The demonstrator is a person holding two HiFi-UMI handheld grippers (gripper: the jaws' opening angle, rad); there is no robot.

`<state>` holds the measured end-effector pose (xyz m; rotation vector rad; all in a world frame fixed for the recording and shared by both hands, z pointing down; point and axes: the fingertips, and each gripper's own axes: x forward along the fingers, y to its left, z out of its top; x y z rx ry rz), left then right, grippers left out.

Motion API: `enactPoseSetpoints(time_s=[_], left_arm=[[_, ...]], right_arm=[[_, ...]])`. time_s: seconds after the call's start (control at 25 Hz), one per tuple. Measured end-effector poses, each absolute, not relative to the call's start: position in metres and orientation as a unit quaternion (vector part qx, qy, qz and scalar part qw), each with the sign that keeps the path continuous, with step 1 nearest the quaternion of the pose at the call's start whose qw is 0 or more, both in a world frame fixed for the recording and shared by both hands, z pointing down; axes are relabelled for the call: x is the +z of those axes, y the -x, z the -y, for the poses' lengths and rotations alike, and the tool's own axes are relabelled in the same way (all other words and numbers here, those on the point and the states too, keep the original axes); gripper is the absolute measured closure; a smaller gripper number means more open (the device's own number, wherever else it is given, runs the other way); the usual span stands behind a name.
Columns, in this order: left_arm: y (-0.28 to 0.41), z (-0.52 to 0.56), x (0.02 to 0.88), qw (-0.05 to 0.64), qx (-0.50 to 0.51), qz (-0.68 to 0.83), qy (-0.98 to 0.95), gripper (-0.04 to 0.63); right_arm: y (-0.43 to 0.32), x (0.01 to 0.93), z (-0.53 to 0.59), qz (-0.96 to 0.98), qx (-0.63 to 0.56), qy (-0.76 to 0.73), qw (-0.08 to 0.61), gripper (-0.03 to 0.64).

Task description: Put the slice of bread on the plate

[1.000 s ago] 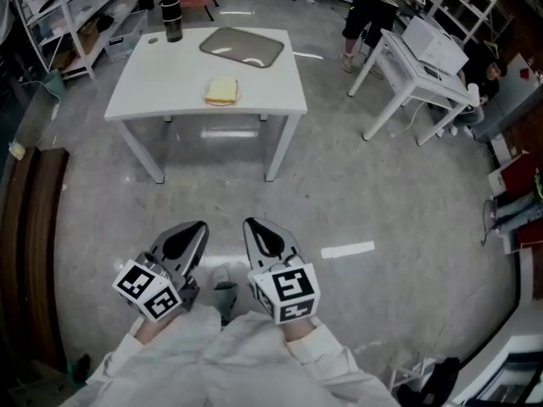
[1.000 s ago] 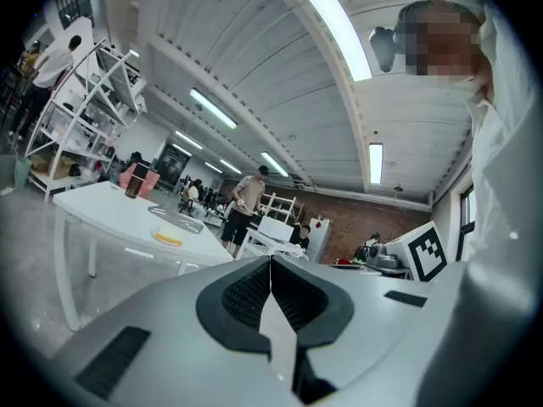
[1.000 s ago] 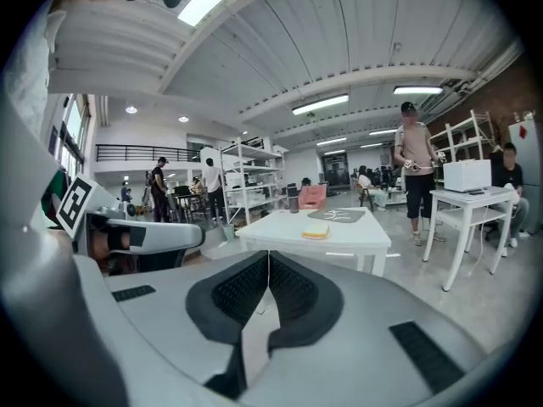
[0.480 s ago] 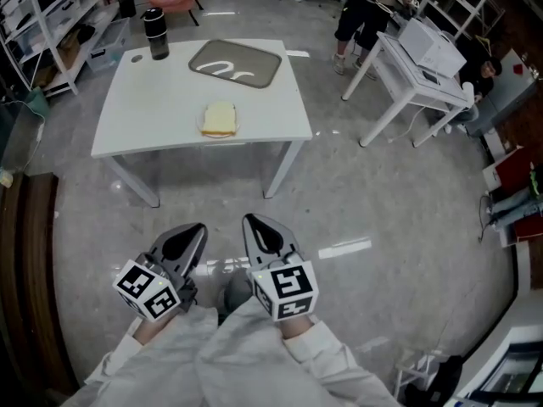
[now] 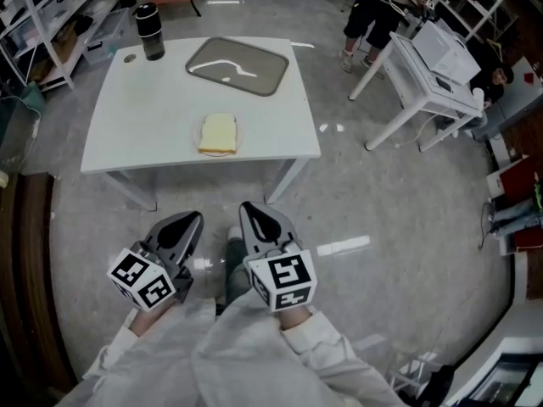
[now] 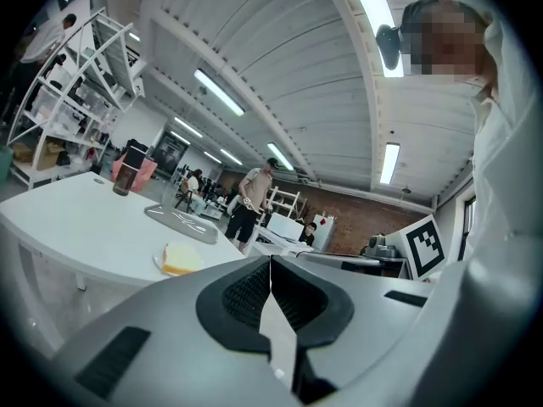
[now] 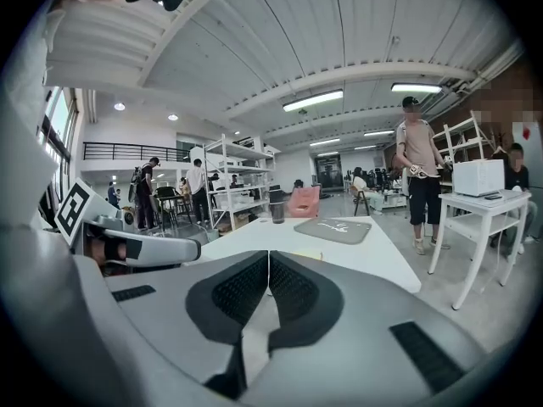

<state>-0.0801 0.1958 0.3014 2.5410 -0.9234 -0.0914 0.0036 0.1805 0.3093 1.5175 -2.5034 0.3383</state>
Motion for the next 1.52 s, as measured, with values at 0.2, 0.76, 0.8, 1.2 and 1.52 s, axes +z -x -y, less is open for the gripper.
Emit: enactPoseSetpoints(time_s=[0.2, 0.76, 0.8, 1.2, 1.52], left_arm=[[0.074, -0.129, 0.299, 0.220, -0.034, 0.344, -0.912, 0.584], [0.074, 0.039, 0.320, 0.245, -0.042, 0.402, -0.881, 0.585], [0.078, 0.047, 0.321, 0.245, -0.047, 0.406, -0.879, 0.584], [0.101, 0.074, 0.333, 0.252, -0.031, 0.454, -0.854, 0.584], [0.108, 0.080, 0.342, 0.258, 0.005, 0.437, -0.862, 0.584]], right_arm=[[-0.004, 0.304, -0.114, 0.862, 0.102, -0.488, 0.095, 0.601], [-0.020, 0.320, 0.053, 0.885, 0.122, -0.436, 0.111, 0.601], [-0.021, 0.321, 0.060, 0.886, 0.123, -0.433, 0.112, 0.601], [-0.028, 0.337, 0.089, 0.885, 0.141, -0.428, 0.121, 0.601], [-0.023, 0.355, 0.088, 0.872, 0.169, -0.439, 0.135, 0.601]])
